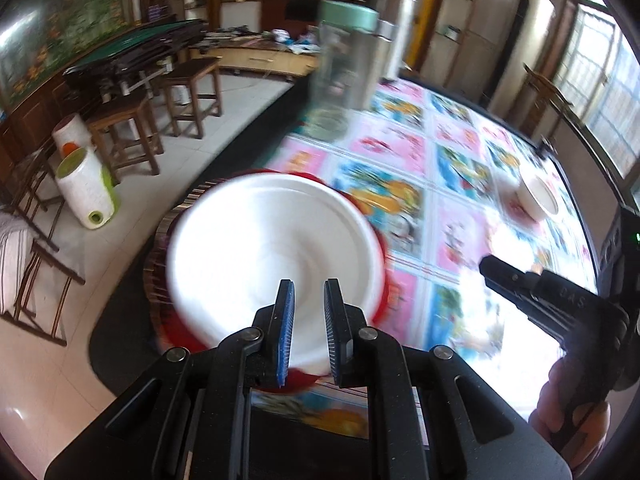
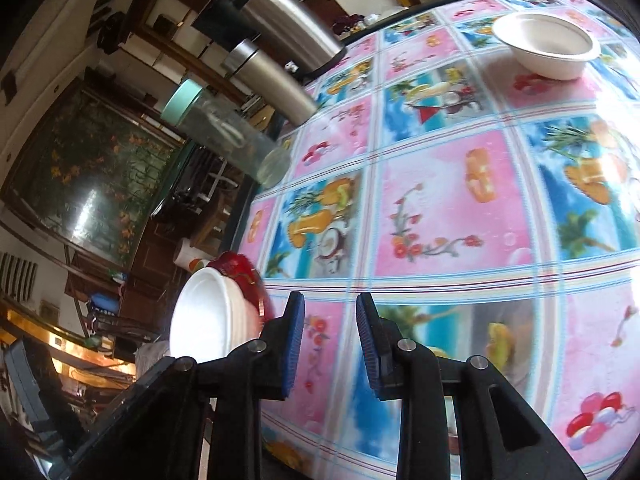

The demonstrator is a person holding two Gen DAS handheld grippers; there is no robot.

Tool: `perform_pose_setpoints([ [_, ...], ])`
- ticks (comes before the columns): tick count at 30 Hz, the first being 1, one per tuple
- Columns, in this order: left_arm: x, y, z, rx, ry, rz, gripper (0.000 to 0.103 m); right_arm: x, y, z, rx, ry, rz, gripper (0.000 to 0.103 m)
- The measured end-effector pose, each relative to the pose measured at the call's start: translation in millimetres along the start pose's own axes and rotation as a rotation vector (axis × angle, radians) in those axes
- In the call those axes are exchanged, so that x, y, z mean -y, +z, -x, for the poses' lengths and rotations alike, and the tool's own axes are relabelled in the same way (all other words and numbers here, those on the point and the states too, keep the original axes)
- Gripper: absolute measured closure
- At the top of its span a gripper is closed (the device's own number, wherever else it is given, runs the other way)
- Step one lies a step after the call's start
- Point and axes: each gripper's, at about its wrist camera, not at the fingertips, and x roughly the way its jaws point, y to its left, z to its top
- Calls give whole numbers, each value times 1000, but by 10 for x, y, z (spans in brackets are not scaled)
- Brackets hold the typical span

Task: Organize plates and bowls
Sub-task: 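Open both tools and withdraw them from the stack, then move both tools toward the remaining white paper bowl on the table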

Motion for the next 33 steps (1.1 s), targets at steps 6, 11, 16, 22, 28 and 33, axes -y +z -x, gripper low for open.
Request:
perform_pose_setpoints([
  [6,709,-142,-179,-65,-45,-133,90,431,64,208,23,-20,-50,73],
  [11,1296,-279,-321,-123,-78,-240,90,836,138,453,55,-37,-105,73],
  [16,1850,-428,-496,-195,-116,-334,90,1302,220,724,99,-58,-177,73],
  [22,2456,-507,-643,-244,-142,-420,90,1803,327,1027,151,-92,-251,73],
  [28,2888,-376,-712,-228,-142,-486,90,2155,500,1257,192,-127,-294,73],
  [33,3137,-165,-781,-204,-130,-520,91,2290,756,1386,221,-144,-297,73],
])
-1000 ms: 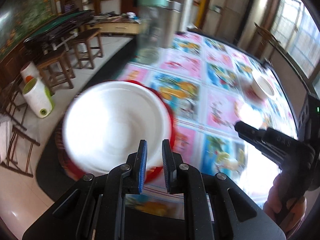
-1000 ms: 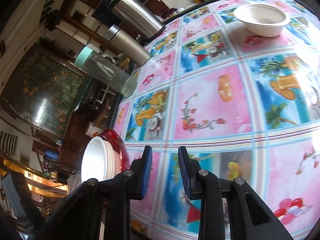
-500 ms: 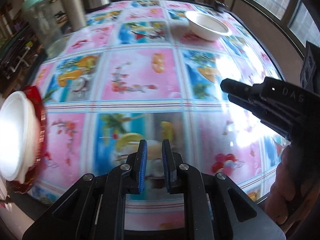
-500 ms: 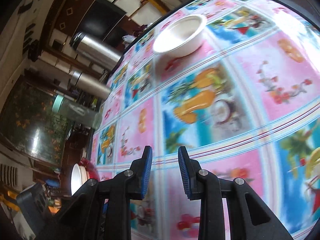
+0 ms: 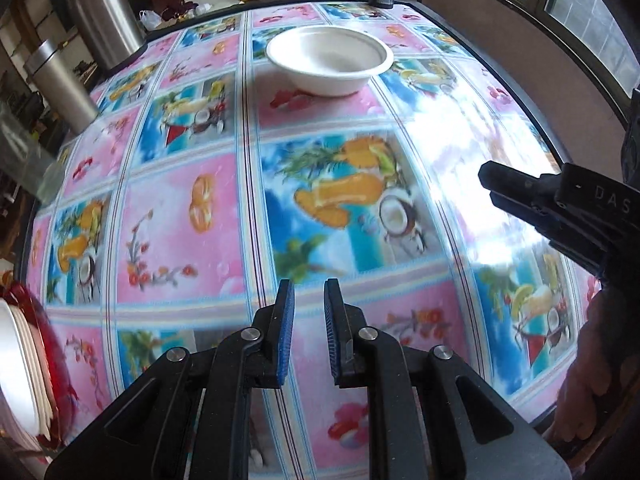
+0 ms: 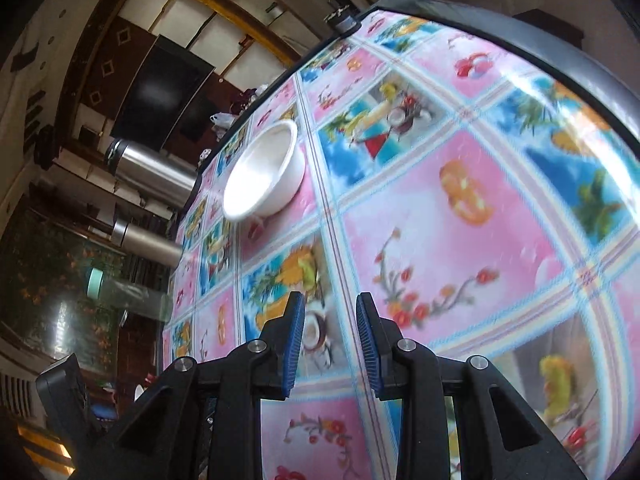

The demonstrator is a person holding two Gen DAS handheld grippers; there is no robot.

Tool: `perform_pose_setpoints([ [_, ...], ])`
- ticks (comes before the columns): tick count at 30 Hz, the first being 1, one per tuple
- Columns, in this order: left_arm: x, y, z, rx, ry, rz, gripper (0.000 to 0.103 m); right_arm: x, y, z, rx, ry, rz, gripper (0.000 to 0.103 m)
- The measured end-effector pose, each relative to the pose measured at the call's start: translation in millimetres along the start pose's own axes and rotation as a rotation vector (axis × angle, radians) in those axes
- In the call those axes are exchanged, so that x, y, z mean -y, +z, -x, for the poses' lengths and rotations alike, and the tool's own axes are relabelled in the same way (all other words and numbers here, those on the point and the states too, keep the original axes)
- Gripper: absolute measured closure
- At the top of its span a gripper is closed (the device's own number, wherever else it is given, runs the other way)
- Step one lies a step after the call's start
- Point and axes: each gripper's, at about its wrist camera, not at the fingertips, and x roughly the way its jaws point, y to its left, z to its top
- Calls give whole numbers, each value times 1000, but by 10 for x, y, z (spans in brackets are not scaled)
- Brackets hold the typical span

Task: Organize plates and bowls
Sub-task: 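Move both tools toward the remaining white paper bowl on the table, then grasp opposite rims of the white paper bowl with both tools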

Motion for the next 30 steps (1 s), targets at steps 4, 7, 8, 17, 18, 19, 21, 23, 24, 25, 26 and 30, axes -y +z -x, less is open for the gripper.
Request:
perform_pose_setpoints([
  [4,-46,251,17,25,27,-5,90,-61,259,14,27,-5,17,73],
  [7,-146,492,72,70,49,8,90,-113,436,-62,26,2,6,72],
  [8,-194,584,91,92,56,16,90,-130,506,-110,23,8,-5,71],
  [17,-596,1204,-20,208,31,145,79,-328,942,-479,41,44,-93,66],
  [18,-628,1247,-58,215,34,160,79,-335,979,-522,46,42,-104,66],
  [19,-658,1289,-99,225,43,175,79,-331,1007,-555,50,40,-114,66],
  [21,-705,1343,-163,249,44,202,79,-313,1060,-627,58,34,-136,65],
  [23,-717,1405,-254,271,36,224,79,-302,1092,-691,65,22,-145,65],
  [24,-717,1429,-294,274,30,231,79,-303,1106,-721,65,17,-145,65],
  [25,-716,1454,-364,272,16,243,79,-311,1115,-756,64,17,-141,65],
  [26,-712,1477,-438,263,-5,255,79,-325,1119,-803,62,14,-128,65],
  [30,-677,1533,-655,224,-113,291,79,-331,1096,-973,33,3,-110,65],
])
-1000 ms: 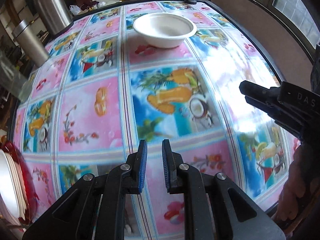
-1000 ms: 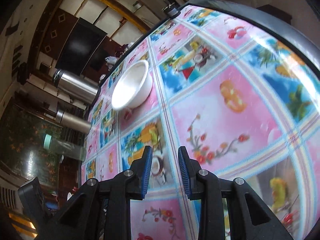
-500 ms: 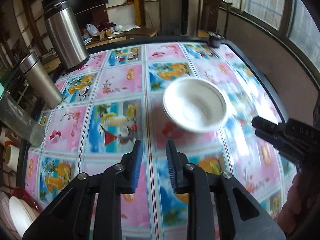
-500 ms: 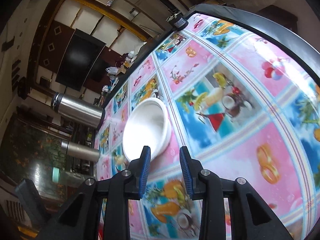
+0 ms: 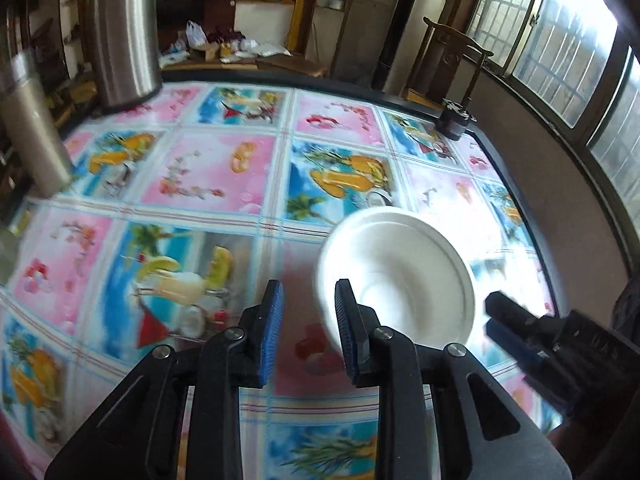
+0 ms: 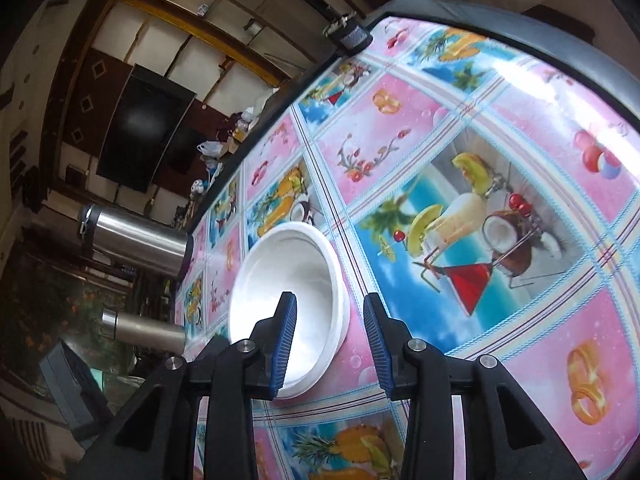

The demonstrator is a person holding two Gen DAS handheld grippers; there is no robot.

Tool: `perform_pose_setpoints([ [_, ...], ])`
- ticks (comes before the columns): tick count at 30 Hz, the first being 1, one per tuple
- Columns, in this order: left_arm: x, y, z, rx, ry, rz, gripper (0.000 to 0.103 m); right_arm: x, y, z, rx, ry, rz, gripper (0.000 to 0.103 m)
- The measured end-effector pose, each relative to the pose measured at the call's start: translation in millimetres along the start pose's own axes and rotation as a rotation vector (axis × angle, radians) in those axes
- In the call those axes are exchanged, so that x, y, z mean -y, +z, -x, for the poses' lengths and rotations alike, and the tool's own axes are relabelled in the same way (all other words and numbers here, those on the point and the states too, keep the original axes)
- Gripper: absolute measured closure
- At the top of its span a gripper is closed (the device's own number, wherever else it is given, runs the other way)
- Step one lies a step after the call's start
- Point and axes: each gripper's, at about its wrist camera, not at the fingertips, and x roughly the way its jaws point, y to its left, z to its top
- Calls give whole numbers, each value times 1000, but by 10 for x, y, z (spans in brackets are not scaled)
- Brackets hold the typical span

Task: Organize plates and bowls
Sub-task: 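Grasp opposite rims of the white paper bowl with both tools, then lift the white paper bowl with both tools and carry it toward the red stack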

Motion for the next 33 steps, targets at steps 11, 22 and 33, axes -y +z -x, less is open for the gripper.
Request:
perform_pose_setpoints([
  [11,-50,-1,-239,-73,-136,102,79,15,-23,-68,13,2,8,65],
  [22,-115,-51,-338,-100,-141,110,79,18,-53,-188,-8,-6,5,80],
  [33,-111,-81,-284,-92,-116,92,94,15,-100,-221,-28,6,-7,96],
])
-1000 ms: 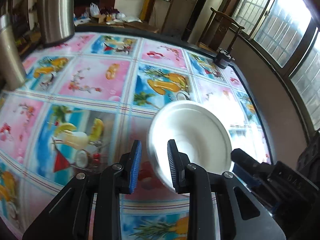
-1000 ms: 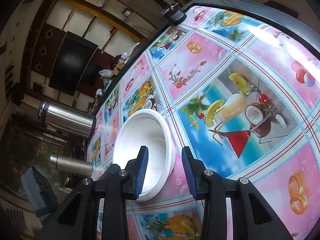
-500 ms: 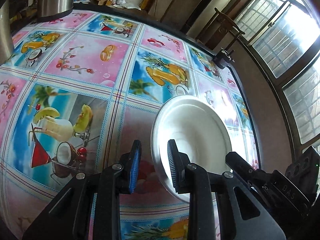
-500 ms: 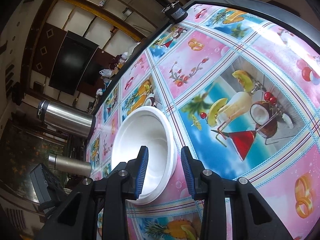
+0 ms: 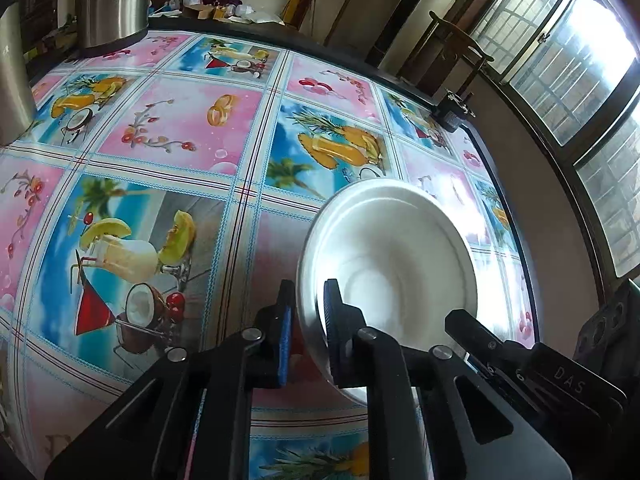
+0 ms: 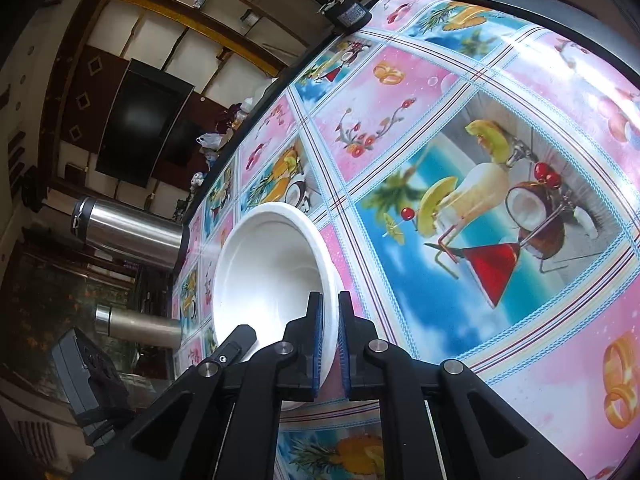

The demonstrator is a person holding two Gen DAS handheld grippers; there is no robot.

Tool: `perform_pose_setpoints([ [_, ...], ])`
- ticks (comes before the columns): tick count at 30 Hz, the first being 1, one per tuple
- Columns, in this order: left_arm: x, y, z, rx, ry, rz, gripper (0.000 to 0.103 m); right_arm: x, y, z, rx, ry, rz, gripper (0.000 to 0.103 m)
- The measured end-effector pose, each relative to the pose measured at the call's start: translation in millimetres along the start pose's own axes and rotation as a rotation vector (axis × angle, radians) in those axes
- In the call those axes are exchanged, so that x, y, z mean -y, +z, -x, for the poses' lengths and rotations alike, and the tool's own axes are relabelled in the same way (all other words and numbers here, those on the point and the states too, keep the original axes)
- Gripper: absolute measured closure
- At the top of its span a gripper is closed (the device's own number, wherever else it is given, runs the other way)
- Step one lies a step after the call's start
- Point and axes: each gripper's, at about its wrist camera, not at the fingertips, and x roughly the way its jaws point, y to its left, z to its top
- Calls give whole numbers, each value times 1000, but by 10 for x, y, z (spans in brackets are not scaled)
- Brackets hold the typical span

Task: Organize plates and bowls
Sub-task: 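Lift the white paper bowl with both tools and carry it toward the red stack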

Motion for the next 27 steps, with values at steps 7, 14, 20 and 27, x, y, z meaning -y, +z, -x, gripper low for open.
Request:
perform_pose_setpoints([
  [7,-84,-51,41,-41,-24,38,94,35,-33,35,-35,22,-32,96],
  [14,-160,-233,255,-44,10,43,94,67,-218,27,-118,44,-55,96],
  [20,-304,-487,469,-59,57,57,94,-1,-498,90,-171,49,-30,96],
  [27,-442,-853,758,-71,96,42,94,102,-969,263,-200,85,-11,96],
])
